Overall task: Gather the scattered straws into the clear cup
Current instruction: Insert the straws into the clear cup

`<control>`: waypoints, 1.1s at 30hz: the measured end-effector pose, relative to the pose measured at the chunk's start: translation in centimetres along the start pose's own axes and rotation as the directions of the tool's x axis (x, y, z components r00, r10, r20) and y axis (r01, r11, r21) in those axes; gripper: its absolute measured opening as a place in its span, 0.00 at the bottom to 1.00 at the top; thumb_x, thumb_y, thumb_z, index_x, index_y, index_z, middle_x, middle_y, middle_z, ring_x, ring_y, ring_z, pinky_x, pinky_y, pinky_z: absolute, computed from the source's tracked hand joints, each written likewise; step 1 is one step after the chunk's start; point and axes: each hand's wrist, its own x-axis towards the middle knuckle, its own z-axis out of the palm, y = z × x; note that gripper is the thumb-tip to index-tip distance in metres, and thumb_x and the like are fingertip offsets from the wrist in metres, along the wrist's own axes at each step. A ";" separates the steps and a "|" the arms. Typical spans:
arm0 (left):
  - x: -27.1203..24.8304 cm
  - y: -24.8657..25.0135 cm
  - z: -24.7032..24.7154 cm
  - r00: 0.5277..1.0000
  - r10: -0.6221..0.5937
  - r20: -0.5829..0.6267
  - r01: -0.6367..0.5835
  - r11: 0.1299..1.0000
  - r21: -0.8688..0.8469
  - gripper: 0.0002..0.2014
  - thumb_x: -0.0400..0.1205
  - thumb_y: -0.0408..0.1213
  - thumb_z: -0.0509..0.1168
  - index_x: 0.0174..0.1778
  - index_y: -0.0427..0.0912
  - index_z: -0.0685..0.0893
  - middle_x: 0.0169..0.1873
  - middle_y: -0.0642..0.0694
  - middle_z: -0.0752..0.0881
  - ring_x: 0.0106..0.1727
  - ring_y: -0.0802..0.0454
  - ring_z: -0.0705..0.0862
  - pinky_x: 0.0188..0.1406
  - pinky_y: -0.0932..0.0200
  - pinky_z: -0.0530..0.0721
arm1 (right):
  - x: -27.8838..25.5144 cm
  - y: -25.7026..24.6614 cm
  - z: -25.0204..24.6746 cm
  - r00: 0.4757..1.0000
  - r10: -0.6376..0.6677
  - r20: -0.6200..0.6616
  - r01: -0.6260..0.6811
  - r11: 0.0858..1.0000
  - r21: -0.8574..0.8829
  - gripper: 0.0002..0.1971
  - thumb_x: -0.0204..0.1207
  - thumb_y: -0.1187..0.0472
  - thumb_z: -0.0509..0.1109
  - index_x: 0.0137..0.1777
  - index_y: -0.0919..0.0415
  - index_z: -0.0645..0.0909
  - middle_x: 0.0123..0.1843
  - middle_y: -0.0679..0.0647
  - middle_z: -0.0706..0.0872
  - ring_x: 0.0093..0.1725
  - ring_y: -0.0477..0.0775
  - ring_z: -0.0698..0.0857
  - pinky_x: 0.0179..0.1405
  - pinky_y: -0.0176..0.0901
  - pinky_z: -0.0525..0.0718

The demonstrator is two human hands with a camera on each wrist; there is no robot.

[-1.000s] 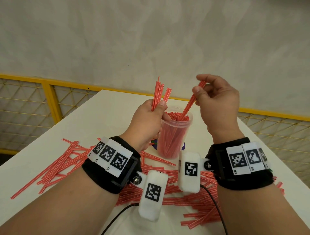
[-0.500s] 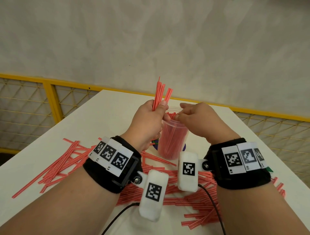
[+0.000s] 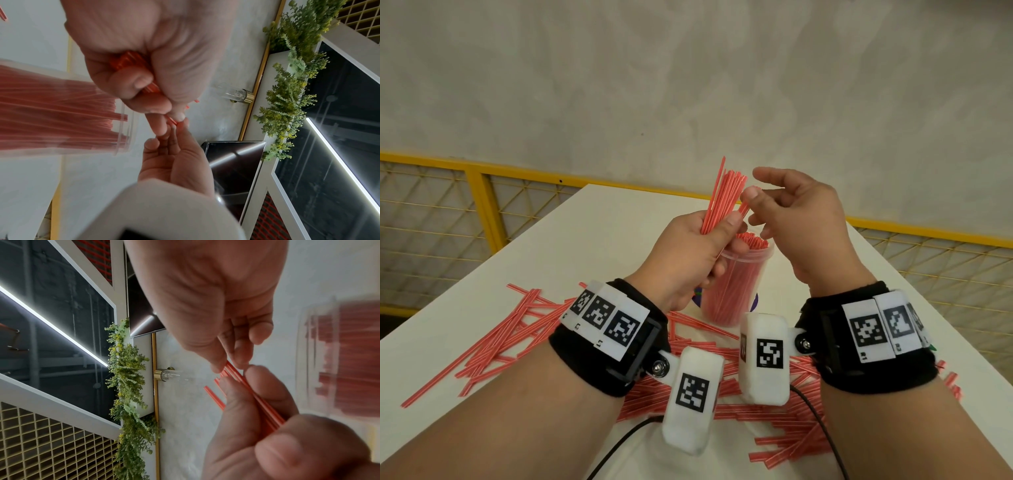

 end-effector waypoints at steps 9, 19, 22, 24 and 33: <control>0.0 -0.2 0.1 1.000 0.001 0.027 -0.001 1.000 -0.024 0.15 0.84 0.50 0.63 0.48 0.42 0.87 0.32 0.48 0.90 0.18 0.58 0.73 0.13 0.68 0.66 | 0.0 0.0 0.0 0.999 0.026 0.023 -0.029 0.987 0.161 0.06 0.76 0.66 0.75 0.49 0.54 0.85 0.30 0.51 0.87 0.27 0.45 0.83 0.28 0.37 0.82; -0.1 -0.1 0.0 0.999 0.002 0.052 -0.004 1.000 0.031 0.16 0.86 0.50 0.61 0.45 0.43 0.88 0.33 0.47 0.89 0.17 0.57 0.72 0.14 0.68 0.64 | 0.0 -0.1 -0.5 0.992 -0.012 0.129 -0.006 0.990 0.144 0.11 0.80 0.69 0.69 0.55 0.53 0.84 0.33 0.54 0.84 0.28 0.44 0.83 0.29 0.35 0.83; -0.2 0.0 0.2 0.999 0.009 0.048 -0.012 0.998 0.067 0.16 0.86 0.51 0.61 0.45 0.44 0.88 0.32 0.49 0.90 0.17 0.57 0.73 0.14 0.68 0.64 | 0.1 -0.1 -0.6 0.995 -0.007 0.101 -0.006 0.991 0.130 0.08 0.79 0.69 0.69 0.51 0.56 0.85 0.32 0.53 0.85 0.28 0.45 0.83 0.30 0.39 0.83; -0.2 0.0 0.3 0.999 0.017 0.031 -0.020 0.996 0.090 0.16 0.86 0.51 0.60 0.47 0.45 0.87 0.33 0.50 0.90 0.17 0.57 0.74 0.14 0.68 0.66 | 0.2 -0.1 -0.6 0.998 0.007 0.056 -0.015 0.988 0.155 0.07 0.79 0.69 0.69 0.48 0.57 0.84 0.32 0.52 0.86 0.27 0.46 0.82 0.30 0.40 0.83; -0.1 0.2 0.2 0.998 0.052 -0.042 -0.049 0.997 0.057 0.12 0.87 0.48 0.60 0.48 0.46 0.84 0.29 0.48 0.89 0.17 0.56 0.71 0.15 0.68 0.66 | 0.0 -0.2 -0.4 1.000 0.001 0.031 -0.006 0.985 0.174 0.06 0.80 0.66 0.70 0.51 0.55 0.79 0.35 0.56 0.90 0.28 0.48 0.83 0.29 0.42 0.84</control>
